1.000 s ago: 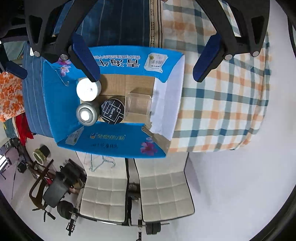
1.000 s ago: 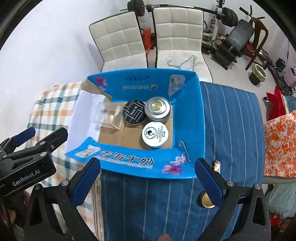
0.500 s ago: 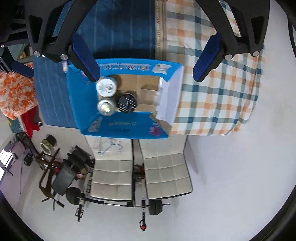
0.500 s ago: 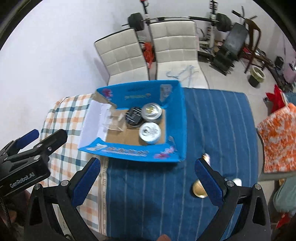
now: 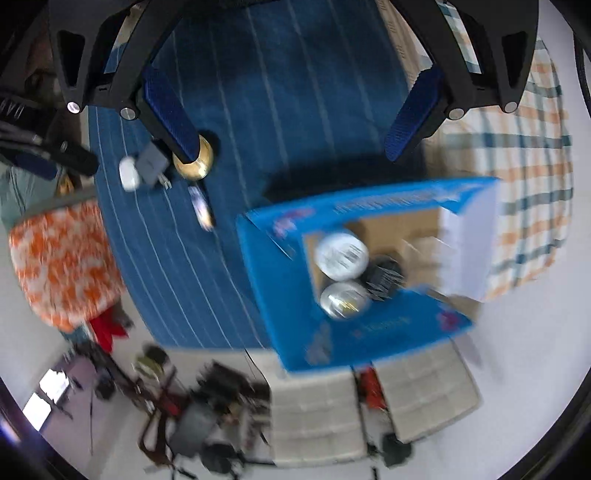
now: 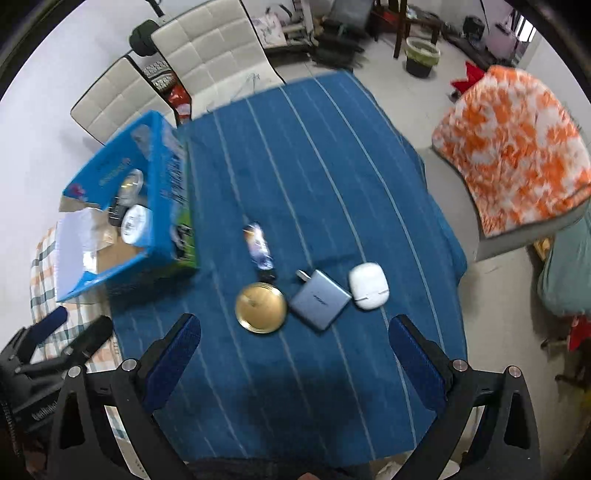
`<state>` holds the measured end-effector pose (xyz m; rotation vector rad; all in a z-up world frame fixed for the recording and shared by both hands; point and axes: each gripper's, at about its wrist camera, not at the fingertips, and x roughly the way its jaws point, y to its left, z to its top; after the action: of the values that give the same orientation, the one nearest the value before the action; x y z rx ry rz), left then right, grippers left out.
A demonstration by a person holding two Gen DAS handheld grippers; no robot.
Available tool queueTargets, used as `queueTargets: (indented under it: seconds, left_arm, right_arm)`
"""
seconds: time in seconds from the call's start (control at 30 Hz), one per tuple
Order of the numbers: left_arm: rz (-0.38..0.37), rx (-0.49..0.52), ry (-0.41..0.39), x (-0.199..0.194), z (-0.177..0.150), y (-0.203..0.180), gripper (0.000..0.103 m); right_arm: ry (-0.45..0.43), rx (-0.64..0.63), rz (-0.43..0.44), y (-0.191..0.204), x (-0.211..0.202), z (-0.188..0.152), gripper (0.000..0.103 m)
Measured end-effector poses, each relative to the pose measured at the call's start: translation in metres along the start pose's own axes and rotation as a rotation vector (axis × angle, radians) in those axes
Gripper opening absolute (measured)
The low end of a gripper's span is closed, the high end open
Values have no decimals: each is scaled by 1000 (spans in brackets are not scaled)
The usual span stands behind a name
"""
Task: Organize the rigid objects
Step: 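Move both tools back toward the remaining items on the table, then grasp the gold tin with the left tool while the right tool grasps the grey power bank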
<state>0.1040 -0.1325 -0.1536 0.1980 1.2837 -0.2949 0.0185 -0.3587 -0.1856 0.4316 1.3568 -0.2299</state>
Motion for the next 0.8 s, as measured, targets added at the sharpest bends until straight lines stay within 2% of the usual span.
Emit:
queueTargets:
  seconds: [0.1, 0.23, 0.33, 0.47, 0.5, 0.57, 0.8]
  left_arm:
    - [-15, 30, 51, 26, -4, -27, 103]
    - [35, 83, 102, 60, -8, -55, 103]
    - [64, 99, 137, 78, -13, -60, 103]
    - [107, 109, 190, 102, -24, -64, 103]
    - [114, 108, 201, 107, -27, -65, 103]
    - [116, 101, 219, 114, -33, -64, 103]
    - [107, 80, 249, 132, -34, -73, 103]
  right_arm:
    - [42, -26, 2, -18, 33, 2, 103]
    - [123, -150, -43, -18, 86, 5, 102]
    - [180, -261, -99, -12, 124, 6, 100]
    - [249, -400, -161, 1, 160, 2, 87]
    - [231, -418, -175, 6, 161, 2, 82]
    - [211, -405, -145, 9, 160, 3, 67]
    - [241, -168, -87, -24, 166, 21, 65]
